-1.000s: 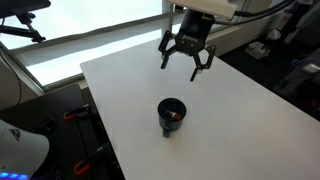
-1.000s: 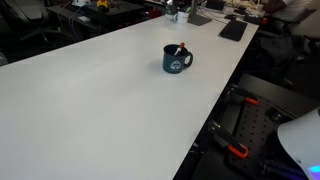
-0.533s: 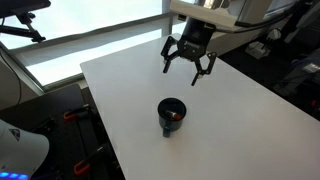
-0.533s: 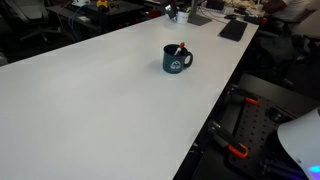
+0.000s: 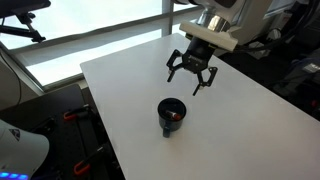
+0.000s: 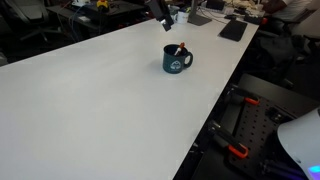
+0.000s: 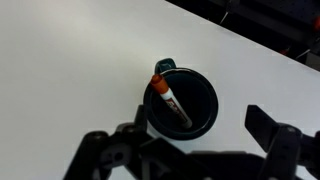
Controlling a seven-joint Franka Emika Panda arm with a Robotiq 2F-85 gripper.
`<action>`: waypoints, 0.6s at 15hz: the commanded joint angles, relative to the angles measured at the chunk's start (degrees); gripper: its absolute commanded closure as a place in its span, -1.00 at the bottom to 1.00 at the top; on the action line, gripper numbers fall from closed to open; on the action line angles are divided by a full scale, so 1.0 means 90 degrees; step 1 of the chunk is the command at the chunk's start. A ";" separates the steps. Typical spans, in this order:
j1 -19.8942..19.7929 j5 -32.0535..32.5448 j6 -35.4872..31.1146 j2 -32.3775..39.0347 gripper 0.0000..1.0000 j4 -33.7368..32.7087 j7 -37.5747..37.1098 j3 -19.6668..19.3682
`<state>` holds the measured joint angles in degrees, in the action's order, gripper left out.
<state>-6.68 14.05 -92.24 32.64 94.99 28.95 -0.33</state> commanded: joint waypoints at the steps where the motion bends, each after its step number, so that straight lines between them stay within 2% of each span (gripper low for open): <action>1: -0.0007 -0.0106 0.0404 0.0322 -1.00 -0.0335 0.0004 0.0065; 9: -0.0054 -0.0083 0.0747 0.0550 -1.00 -0.0450 0.0034 0.0091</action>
<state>-6.71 13.98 -88.41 37.47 92.56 28.95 0.18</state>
